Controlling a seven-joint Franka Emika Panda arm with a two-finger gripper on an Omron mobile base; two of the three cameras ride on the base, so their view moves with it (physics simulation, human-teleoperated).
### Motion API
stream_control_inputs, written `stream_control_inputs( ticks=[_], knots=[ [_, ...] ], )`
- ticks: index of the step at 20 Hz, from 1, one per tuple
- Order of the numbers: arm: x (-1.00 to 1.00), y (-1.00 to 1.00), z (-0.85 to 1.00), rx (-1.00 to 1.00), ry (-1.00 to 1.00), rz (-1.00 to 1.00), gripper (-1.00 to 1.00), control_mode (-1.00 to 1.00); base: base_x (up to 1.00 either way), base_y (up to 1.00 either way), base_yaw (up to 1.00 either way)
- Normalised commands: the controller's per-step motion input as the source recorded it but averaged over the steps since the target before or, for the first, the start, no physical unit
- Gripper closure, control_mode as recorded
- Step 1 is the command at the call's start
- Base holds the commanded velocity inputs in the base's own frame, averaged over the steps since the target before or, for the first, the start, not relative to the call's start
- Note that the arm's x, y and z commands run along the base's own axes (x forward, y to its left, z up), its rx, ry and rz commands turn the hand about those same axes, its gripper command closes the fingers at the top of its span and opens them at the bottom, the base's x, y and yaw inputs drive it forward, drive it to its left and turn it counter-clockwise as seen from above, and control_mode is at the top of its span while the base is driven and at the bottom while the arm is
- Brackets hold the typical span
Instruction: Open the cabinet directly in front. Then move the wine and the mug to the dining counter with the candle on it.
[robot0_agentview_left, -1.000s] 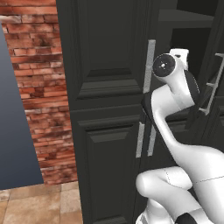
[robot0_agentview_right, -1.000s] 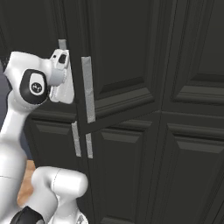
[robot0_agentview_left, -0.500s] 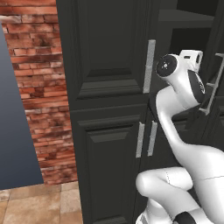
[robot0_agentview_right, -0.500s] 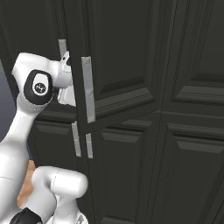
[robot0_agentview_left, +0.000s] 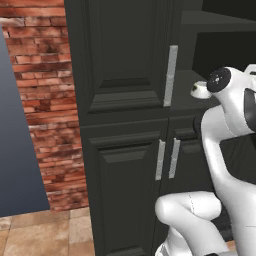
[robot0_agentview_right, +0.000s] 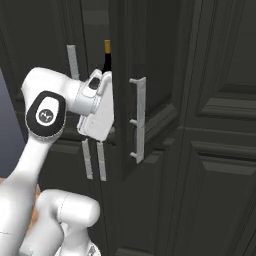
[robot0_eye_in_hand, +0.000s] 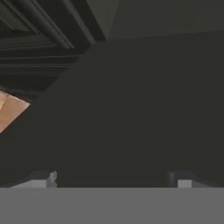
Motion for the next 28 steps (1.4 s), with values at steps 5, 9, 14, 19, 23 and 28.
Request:
stream_control_inputs(
  ticks=[5,9,14,19,23,28],
  knots=[
    [-0.05,-0.96,0.0,0.0,0.03,-0.11,-1.0,-1.0,0.0,0.0,0.0],
    [0.0,-1.0,-0.05,0.0,0.0,-0.02,-1.0,-1.0,0.0,0.0,0.0],
    [0.0,-1.0,-0.09,0.01,0.0,0.0,-1.0,-1.0,0.0,0.0,0.0],
    [0.0,-0.96,-0.06,0.04,0.0,0.0,-1.0,-1.0,0.0,0.0,0.0],
    [0.0,-0.47,-0.05,0.1,-0.02,0.0,-1.0,-1.0,0.0,0.0,0.0],
    [-0.37,-0.07,0.0,0.21,-0.13,0.0,-1.0,-1.0,0.0,0.0,0.0]
  ],
)
